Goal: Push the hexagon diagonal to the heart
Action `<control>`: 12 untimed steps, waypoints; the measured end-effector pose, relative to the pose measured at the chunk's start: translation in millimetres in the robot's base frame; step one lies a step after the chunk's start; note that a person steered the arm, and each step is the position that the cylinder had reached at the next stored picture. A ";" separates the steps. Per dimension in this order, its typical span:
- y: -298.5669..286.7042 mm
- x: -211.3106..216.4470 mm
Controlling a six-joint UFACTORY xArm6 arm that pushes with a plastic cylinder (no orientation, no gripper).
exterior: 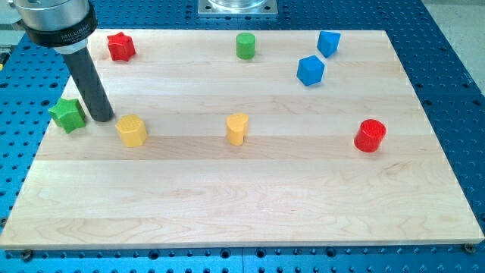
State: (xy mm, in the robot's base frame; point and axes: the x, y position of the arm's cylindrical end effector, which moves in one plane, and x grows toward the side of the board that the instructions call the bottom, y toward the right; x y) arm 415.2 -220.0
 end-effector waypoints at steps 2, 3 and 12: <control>7.6 -8.6; 10.7 -8.6; 4.6 86.4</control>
State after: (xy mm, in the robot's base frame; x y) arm 501.5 -215.4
